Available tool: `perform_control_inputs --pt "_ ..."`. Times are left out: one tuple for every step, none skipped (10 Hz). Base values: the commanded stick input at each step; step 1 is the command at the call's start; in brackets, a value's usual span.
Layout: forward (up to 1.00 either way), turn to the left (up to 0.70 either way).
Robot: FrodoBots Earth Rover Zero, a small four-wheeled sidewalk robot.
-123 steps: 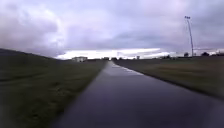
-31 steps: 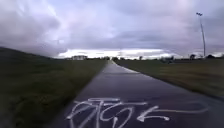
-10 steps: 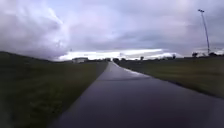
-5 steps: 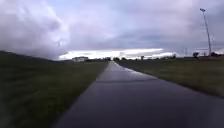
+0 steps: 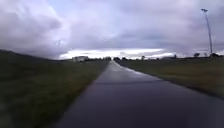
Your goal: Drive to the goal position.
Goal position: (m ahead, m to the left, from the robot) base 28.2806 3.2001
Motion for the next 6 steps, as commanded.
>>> perform_control_inputs --pt "0.7 0.0" --pt "0.7 0.0" --pt "0.7 0.0" --pt "0.7 0.0" --pt "0.7 0.0" --pt "0.7 0.0"
